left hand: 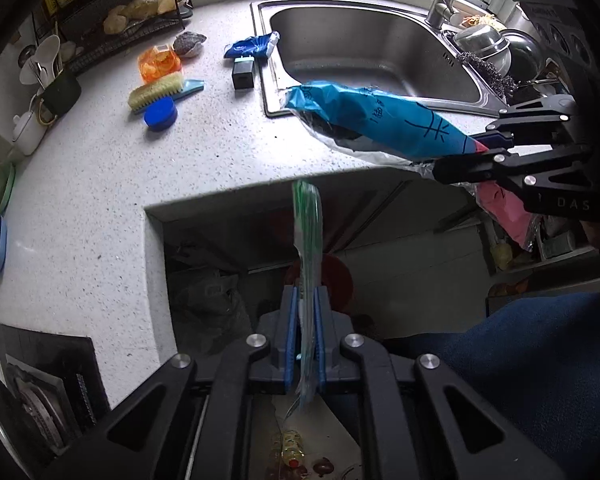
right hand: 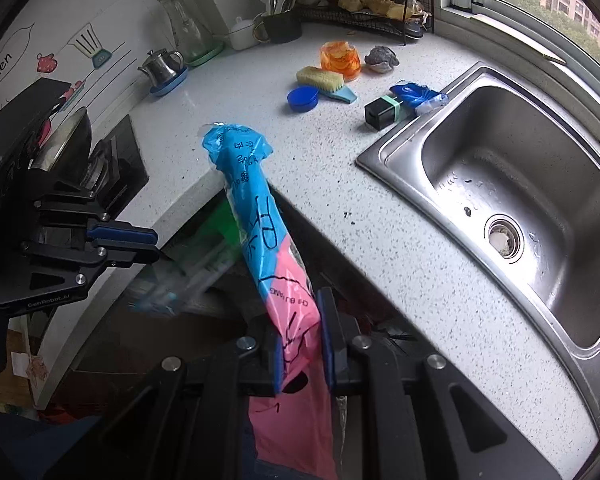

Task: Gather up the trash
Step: 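Carry packaging and bag down toward the red bin with both tools, then open both tools to drop packaging and bag into the red bin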

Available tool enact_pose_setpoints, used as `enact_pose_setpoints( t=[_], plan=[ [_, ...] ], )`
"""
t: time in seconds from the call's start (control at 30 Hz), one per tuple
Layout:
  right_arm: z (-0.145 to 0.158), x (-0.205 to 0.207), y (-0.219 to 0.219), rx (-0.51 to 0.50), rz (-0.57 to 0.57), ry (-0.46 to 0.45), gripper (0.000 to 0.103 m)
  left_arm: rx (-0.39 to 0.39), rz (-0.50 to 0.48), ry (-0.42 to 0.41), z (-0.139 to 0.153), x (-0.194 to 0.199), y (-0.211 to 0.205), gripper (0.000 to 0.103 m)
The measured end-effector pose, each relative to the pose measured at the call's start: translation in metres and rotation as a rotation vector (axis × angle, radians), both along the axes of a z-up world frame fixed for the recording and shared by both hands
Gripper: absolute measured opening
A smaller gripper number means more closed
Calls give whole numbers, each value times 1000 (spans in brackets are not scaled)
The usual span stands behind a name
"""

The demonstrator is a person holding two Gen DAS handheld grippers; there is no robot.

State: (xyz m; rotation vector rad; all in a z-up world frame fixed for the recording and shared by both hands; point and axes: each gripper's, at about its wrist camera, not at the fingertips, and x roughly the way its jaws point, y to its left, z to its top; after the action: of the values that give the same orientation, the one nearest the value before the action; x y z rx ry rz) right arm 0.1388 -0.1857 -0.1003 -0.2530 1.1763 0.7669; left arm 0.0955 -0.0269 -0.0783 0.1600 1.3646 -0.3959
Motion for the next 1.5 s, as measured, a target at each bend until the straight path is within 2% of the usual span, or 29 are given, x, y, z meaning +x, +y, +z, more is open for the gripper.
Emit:
enact_pose_setpoints(
  t=[0.07,0.23,0.47,0.8,0.9,1.1,1.2,1.33,1.5],
  plan=[
    [-11,-7,-3,-12,2,5,14,-7,14,1,-11,-4,-6,3],
    [-48,-15,-13,-36,-30,87,14,-47,73,92,-62,-9,-14,3],
    [-93,-22,-28,-101,-88,163,14,-57,69,191,-133,-10,-24,3],
    [-158,-16,-23,-159,-139,229,14,-67,90,248,-225,6,-31,3],
    [-185,-13,-18,-187,-145,256,14,-76,99,259,-249,-1,-33,3],
    [-252,-6,-6,-251,-138,302,14,-46,68,259,-301,-10,-40,3],
    [-292,-4,2,-290,-124,326,14,-43,79,261,-332,-11,-39,14],
    [-346,-4,15,-315,-110,363,14,-34,78,282,-374,-11,-37,16],
    [-402,0,36,-352,-78,383,14,-22,107,282,-418,-13,-33,30]
  ],
)
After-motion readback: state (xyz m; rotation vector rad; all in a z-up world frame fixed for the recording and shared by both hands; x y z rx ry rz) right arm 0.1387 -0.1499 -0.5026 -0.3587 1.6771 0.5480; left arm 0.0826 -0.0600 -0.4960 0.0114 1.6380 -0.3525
